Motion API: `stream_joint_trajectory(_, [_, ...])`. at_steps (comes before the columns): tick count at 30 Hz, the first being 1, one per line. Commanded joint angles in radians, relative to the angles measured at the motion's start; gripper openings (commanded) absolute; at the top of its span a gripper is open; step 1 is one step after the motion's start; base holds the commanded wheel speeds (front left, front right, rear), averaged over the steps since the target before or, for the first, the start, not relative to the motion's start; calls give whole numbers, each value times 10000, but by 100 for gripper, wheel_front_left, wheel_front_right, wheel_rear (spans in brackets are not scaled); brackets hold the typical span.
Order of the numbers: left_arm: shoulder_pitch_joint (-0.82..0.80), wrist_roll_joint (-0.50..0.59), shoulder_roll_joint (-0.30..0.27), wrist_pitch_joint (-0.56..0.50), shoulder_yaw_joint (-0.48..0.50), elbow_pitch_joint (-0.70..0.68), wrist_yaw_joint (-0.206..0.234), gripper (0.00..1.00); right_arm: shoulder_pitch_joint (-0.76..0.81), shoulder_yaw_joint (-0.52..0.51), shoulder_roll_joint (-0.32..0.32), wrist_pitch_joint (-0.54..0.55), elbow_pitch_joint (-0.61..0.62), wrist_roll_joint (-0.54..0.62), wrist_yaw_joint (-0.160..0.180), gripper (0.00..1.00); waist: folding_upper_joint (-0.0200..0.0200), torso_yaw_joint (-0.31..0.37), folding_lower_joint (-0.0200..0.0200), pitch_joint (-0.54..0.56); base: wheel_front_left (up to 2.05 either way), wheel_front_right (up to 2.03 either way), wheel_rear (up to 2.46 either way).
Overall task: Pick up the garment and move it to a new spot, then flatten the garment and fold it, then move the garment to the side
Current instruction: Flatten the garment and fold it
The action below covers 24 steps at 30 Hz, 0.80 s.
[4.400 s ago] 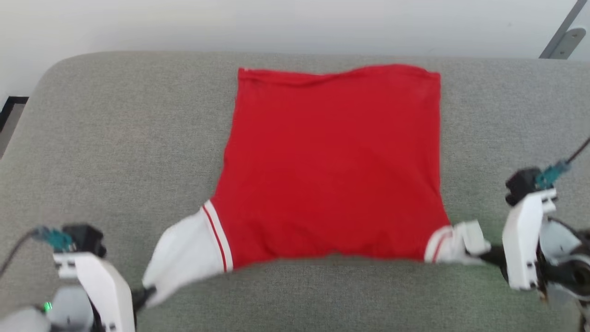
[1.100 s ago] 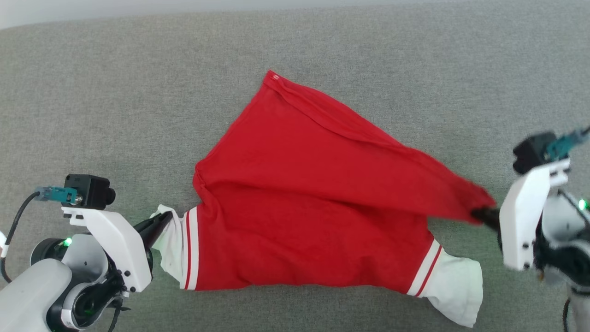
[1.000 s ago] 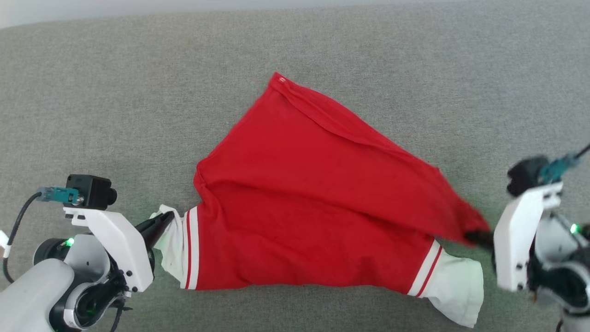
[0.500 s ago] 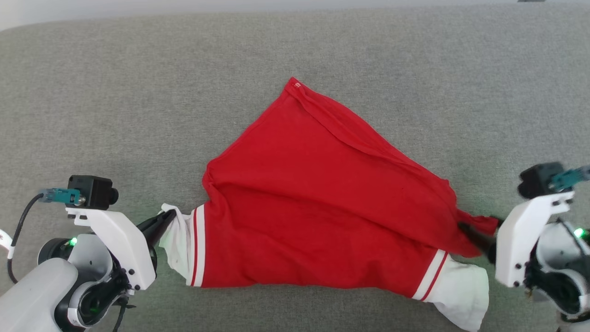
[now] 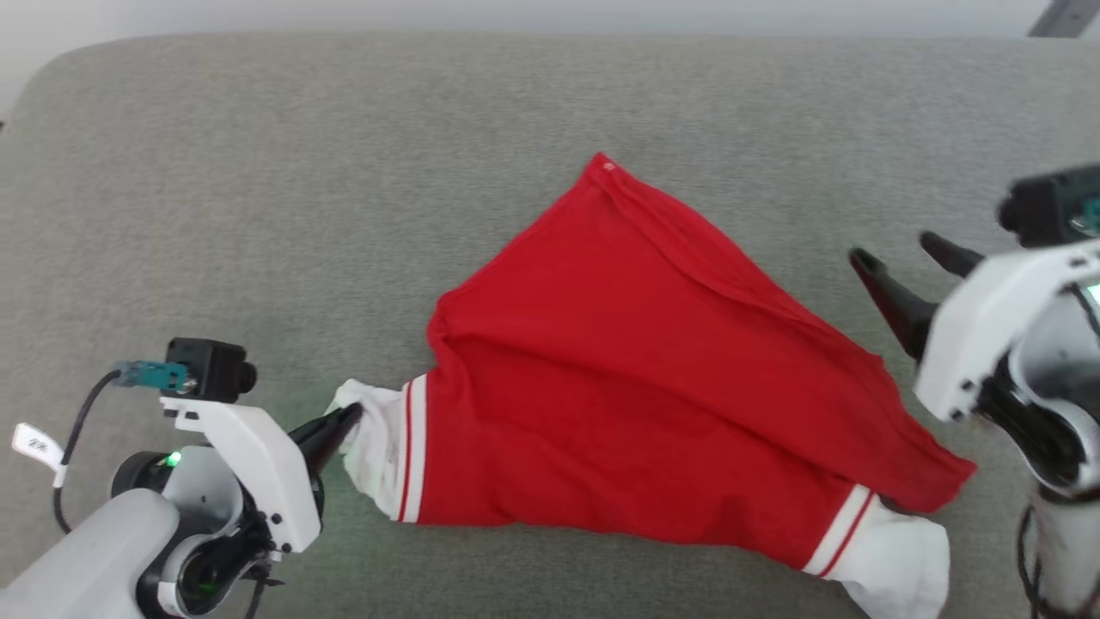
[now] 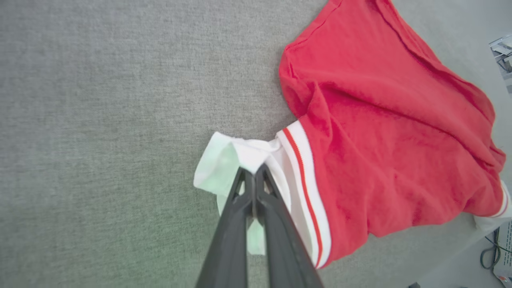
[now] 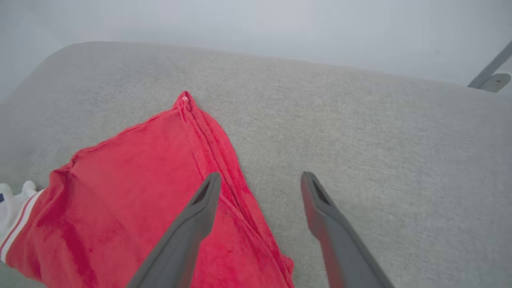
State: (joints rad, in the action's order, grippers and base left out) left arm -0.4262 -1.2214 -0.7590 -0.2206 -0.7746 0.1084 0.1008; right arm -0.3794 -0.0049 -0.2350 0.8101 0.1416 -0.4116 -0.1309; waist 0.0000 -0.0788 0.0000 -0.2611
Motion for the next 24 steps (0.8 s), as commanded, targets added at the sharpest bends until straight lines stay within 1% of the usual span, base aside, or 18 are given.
stream_joint_trajectory(1, [-130,169,56,-25,-33,51,-65,0,-331,113,-13,-222,-319,-3,3,100,0,-248,0,-5,0,0,0])
stream_joint_trajectory(3, [-243,212,205,-74,-106,132,-141,0,-884,478,-30,-548,-989,-79,2,100,0,-501,0,-20,0,0,0])
stream_joint_trajectory(7, [-489,260,531,-173,-290,351,-322,0,-1993,1346,-262,-1047,-2510,-213,2,100,0,-1068,0,-62,0,0,0])
stream_joint_trajectory(13, [-910,437,1076,-249,-556,750,-674,0,-3615,2685,-603,-1384,-4896,-511,2,100,0,-1897,0,-232,0,0,0])
stream_joint_trajectory(14, [-910,437,1076,-249,-556,750,-674,0,-3615,2685,-603,-1384,-4896,-511,2,100,0,-1897,0,-232,0,0,0])
stream_joint_trajectory(21, [-1407,593,1669,-239,-765,1259,-1097,0,-5295,4013,-931,-1201,-7489,-736,2,100,0,-2675,0,-600,0,0,0])
stream_joint_trajectory(24, [-1607,635,1913,-220,-832,1484,-1276,0,-5835,4526,-1014,-846,-8456,-950,3,100,0,-2941,0,-786,0,0,0])
